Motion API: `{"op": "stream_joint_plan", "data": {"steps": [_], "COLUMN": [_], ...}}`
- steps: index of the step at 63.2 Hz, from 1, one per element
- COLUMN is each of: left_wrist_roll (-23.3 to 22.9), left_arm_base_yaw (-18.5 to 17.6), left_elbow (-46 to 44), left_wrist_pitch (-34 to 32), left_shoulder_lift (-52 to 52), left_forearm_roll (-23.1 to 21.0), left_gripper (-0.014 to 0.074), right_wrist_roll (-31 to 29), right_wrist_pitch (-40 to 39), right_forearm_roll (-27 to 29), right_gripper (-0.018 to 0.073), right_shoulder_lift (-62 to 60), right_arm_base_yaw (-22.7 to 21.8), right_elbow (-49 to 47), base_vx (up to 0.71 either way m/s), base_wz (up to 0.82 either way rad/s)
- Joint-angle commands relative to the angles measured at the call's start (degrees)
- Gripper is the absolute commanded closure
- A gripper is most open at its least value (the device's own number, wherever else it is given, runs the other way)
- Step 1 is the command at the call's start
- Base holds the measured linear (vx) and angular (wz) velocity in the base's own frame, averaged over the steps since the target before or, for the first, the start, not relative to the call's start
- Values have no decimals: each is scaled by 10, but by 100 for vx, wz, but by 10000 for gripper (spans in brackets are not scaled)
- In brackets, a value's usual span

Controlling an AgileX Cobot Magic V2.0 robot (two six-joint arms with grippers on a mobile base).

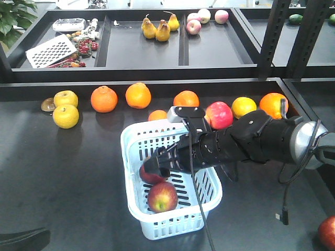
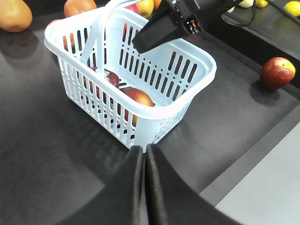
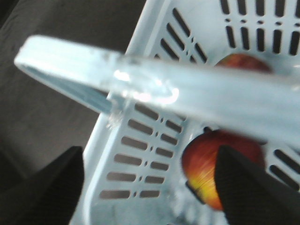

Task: Pick three apples into basket with both arms
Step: 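Carry the second red apple into the basket and open the right gripper, then reach the right gripper to a third red apple and grasp it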

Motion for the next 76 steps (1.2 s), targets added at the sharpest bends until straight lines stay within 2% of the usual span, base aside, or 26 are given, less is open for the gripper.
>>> {"op": "stream_joint_plan", "data": {"steps": [1, 9, 12, 16, 20, 30, 38, 42, 47, 50, 56, 65, 72, 76], "left_wrist_roll": [-5, -5, -5, -5, -5, -5, -6, -6, -6, -6, -6, -6, -6, -6], "left_arm_base_yaw": [-1, -1, -1, -1, -1, -1, -1, -1, -1, -1, -1, -1, -1, -1], "left_elbow": [-13, -13, -13, -13, -13, -13, -13, -13, -13, -13, -13, -13, -13, -13], "left_wrist_pitch": [-34, -34, -34, -34, -34, -34, -34, -34, -34, -34, -34, -34, -34, -34], "left_shoulder_lift": [3, 3, 3, 3, 3, 3, 3, 3, 3, 3, 3, 3, 3, 3], "left_forearm_roll": [-16, -16, -16, -16, -16, -16, -16, -16, -16, -16, -16, -16, -16, -16], "left_gripper": [603, 603, 603, 603, 603, 603, 603, 603, 603, 603, 603, 603, 603, 603], "right_wrist_roll": [4, 58, 82, 133, 201, 378, 545, 614, 682, 705, 701, 634, 565, 538], "right_wrist_pitch": [47, 98, 109, 122, 136, 169, 183, 192, 204, 208, 206, 204, 201, 195], "right_forearm_roll": [1, -56, -94, -172, -238, -474, -677, -758, -821, -829, -819, -766, -710, -693], "right_gripper": [153, 365, 452, 578, 571, 564, 564, 564, 564, 561, 552, 489, 360, 253], "right_shoulder_lift": [-36, -58, -71, -90, -107, -170, -222, -243, -263, -271, -287, -289, -284, -276], "right_arm_base_yaw": [-6, -12, -13, -13, -13, -13, -13, -13, -24, -40, -101, -215, -314, -362], "right_elbow": [-18, -18, -18, -18, -18, 0, 43, 69, 95, 107, 121, 122, 122, 122], "base_vx": [0, 0, 0, 0, 0, 0, 0, 0, 0, 0, 0, 0, 0, 0], "base_wz": [0, 0, 0, 0, 0, 0, 0, 0, 0, 0, 0, 0, 0, 0]}}
